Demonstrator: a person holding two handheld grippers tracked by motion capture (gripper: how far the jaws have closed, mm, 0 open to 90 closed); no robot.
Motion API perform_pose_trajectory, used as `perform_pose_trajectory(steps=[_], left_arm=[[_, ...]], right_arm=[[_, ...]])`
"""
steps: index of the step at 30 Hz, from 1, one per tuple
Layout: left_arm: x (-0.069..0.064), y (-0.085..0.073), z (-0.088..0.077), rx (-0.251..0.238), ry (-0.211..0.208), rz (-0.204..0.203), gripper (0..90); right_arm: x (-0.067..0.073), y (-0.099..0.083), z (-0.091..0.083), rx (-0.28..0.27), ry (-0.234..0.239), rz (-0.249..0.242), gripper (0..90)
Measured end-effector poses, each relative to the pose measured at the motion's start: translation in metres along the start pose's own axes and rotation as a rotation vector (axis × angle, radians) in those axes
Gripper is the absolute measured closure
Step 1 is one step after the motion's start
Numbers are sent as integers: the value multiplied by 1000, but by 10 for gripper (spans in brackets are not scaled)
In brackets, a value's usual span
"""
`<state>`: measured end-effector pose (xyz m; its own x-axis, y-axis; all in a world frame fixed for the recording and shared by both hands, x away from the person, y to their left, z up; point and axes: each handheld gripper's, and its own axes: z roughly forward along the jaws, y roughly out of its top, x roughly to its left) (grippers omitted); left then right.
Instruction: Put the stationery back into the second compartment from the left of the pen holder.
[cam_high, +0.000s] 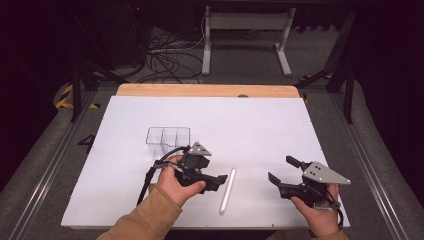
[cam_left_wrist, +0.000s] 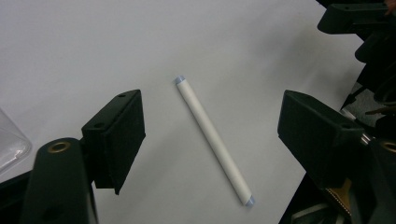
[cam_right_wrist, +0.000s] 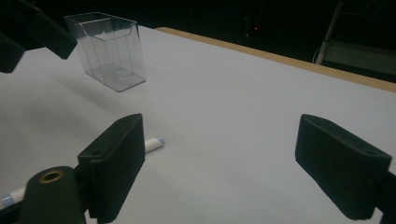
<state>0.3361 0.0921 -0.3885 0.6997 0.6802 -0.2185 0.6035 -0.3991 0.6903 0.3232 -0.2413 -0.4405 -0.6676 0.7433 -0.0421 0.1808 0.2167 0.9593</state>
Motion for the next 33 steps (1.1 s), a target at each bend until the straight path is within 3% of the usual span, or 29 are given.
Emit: perform_pose_trajectory(steps=[8,12,19,26,28,33], left_arm=[[3,7,13,95,-7,-42,248],[5,10,16,115,-5,-50,246],[4,11,21,140,52,-38,292],[-4,12,24,170,131,-12,384],[-6,13,25,197,136,-21,430],[-9,15,31,246,142,-47,439]], right_arm=[[0,0,-1,1,4,13,165],[0,1,-1,-2,2,14,163],[0,0,-1,-1,3,14,163],[1,0,-1,0,7,9,163],[1,0,-1,-1,9,8,163],[1,0,-1,0,8,6,163]])
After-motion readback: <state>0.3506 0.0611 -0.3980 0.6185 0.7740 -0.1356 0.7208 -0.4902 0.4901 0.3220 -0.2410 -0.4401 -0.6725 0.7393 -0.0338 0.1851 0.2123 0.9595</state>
